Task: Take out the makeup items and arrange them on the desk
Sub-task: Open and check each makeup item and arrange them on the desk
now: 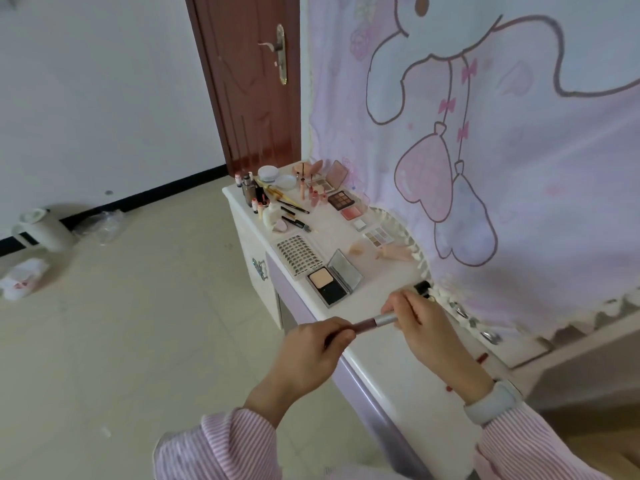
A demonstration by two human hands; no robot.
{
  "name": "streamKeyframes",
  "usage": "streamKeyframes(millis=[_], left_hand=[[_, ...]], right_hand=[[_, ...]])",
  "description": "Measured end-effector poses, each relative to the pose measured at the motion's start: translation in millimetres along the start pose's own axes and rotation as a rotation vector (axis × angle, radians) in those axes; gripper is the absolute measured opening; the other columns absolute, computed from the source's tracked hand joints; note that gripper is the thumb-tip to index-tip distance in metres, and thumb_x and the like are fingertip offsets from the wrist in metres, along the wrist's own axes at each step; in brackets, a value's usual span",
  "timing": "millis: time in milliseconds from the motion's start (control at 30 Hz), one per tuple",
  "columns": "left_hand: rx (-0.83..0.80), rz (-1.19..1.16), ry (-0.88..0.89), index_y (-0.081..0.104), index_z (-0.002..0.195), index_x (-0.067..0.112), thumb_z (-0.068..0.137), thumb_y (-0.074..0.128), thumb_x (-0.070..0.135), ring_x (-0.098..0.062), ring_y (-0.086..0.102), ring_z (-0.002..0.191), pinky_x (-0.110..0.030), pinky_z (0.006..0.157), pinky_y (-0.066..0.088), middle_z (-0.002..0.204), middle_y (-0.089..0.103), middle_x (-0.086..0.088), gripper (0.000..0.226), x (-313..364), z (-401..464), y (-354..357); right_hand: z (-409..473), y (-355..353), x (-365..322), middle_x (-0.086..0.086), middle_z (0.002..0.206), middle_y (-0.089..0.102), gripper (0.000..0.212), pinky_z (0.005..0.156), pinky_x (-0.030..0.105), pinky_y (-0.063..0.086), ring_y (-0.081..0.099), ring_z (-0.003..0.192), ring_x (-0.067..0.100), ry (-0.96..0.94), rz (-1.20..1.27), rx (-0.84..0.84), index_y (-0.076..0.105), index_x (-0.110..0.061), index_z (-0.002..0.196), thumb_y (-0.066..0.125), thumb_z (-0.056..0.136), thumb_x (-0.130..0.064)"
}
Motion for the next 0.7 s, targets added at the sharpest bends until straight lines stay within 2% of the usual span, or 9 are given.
streamKeyframes(millis=[133,200,267,333,400,433,500,567,700], left_hand=[[0.046,0.062,-0.048,0.065,0.102,0.025,0.093,0.050,0.031,-0.006,0.043,0.049,-0.017,0.050,0.033,0.053,0.045,0.013,0.019,11,14,17],[0.055,0.086,-0.059,0.065,0.102,0.027,0.093,0.050,0.031,-0.006,0.044,0.051,-0.014,0.050,0.032,0.053,0.045,0.014,0.019,17,18,27],[0.047,0.113,-0.068,0.065,0.103,0.027,0.093,0.050,0.031,-0.007,0.045,0.053,-0.016,0.052,0.032,0.053,0.045,0.015,0.019,24,19,40],[0.051,0.119,-0.088,0.065,0.104,0.026,0.093,0.049,0.030,-0.008,0.045,0.054,-0.019,0.053,0.032,0.054,0.045,0.016,0.020,27,18,51],[0.065,0.114,-0.118,0.065,0.105,0.025,0.094,0.049,0.030,-0.010,0.047,0.055,-0.021,0.054,0.034,0.057,0.047,0.015,0.020,26,16,58],[0.068,0.117,-0.127,0.065,0.105,0.024,0.094,0.049,0.030,-0.011,0.049,0.056,-0.022,0.055,0.036,0.059,0.050,0.014,0.020,27,16,61],[0.055,0.137,-0.127,0.065,0.106,0.025,0.093,0.049,0.030,-0.013,0.053,0.060,-0.022,0.057,0.039,0.066,0.055,0.012,0.021,29,16,68],[0.037,0.144,-0.132,0.065,0.105,0.025,0.094,0.049,0.030,-0.011,0.052,0.059,-0.018,0.055,0.037,0.068,0.056,0.012,0.021,30,17,73],[0.064,0.084,-0.184,0.065,0.103,0.023,0.094,0.049,0.029,-0.011,0.048,0.053,-0.018,0.052,0.036,0.062,0.053,0.011,0.020,21,21,72]], right_hand=[[1,-20,21,-0.006,0.094,0.055,0.023,0.067,0.017,0.044,0.052,0.072,0.005,-0.040,0.061,-0.127,0.054,-0.031,0.105,0.043,0.095,-0.014],[5,-29,40,-0.006,0.085,0.060,0.017,0.063,0.023,0.045,0.054,0.065,0.007,0.042,0.015,-0.146,0.060,-0.023,0.098,0.044,0.094,-0.028],[7,-40,49,-0.001,0.075,0.062,0.024,0.059,0.028,0.045,0.057,0.059,0.009,0.042,-0.030,-0.124,0.063,-0.017,0.087,0.043,0.095,-0.028],[5,-45,55,0.003,0.097,0.063,0.019,0.072,0.031,0.049,0.061,0.081,0.015,-0.022,-0.024,-0.135,0.062,-0.018,0.095,0.043,0.095,-0.016],[1,-44,64,-0.004,0.108,0.059,0.022,0.076,0.019,0.049,0.059,0.091,0.008,-0.038,0.025,-0.207,0.058,-0.026,0.105,0.045,0.094,-0.012],[1,-43,70,-0.009,0.102,0.061,0.020,0.069,0.013,0.048,0.059,0.084,0.004,-0.007,0.050,-0.229,0.058,-0.028,0.104,0.046,0.093,-0.016],[4,-42,78,-0.007,0.070,0.065,0.017,0.050,0.010,0.042,0.055,0.055,0.002,0.061,0.085,-0.219,0.063,-0.023,0.091,0.046,0.094,-0.027],[9,-44,77,-0.004,0.055,0.060,0.023,0.046,0.008,0.038,0.050,0.045,0.001,0.029,0.073,-0.184,0.063,-0.021,0.083,0.045,0.095,-0.022],[13,-42,68,0.005,0.094,0.060,0.028,0.056,0.020,0.045,0.053,0.062,0.010,-0.084,0.167,-0.249,0.054,-0.034,0.104,0.047,0.093,-0.009]])
Point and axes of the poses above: each hand's wrist, its own z-axis towards the middle knuckle, its own y-axis out of the palm, x = y × z, the point moved 9 cm from there along z, towards the middle knuckle
